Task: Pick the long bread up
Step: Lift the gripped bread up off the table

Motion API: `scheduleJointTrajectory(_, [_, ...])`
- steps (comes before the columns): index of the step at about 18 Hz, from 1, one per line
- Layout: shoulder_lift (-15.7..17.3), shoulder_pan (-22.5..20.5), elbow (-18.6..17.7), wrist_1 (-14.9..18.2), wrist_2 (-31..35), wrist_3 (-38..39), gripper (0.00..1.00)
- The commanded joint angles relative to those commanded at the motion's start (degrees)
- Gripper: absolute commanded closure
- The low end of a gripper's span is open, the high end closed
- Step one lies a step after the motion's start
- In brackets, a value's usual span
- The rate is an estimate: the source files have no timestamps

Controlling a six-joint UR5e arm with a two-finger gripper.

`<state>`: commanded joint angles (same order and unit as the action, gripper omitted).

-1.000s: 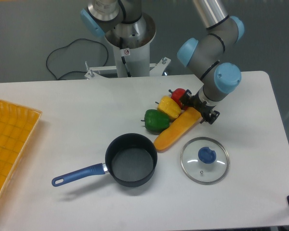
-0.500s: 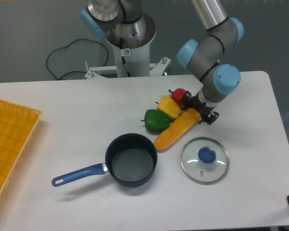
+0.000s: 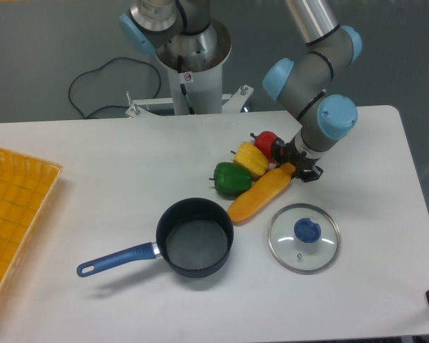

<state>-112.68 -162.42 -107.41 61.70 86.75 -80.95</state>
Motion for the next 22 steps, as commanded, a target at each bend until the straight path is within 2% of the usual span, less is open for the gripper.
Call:
scheduleJointTrajectory(5, [0.5, 0.1, 2.8, 1.3, 0.3, 0.4, 0.81])
scheduleJointTrajectory(9, [1.3, 0.2, 6.8, 6.1, 0.3, 0.4, 0.82])
scheduleJointTrajectory(12, [2.0, 0.3, 10.0, 11.1, 0.2, 0.4, 0.82])
scheduleJointTrajectory(18, [3.6, 0.6, 11.7, 12.1, -0.1, 1.1, 0.82])
scheduleJointTrajectory(22, [4.1, 0.8, 15.7, 14.4, 0.3, 1.0, 0.82])
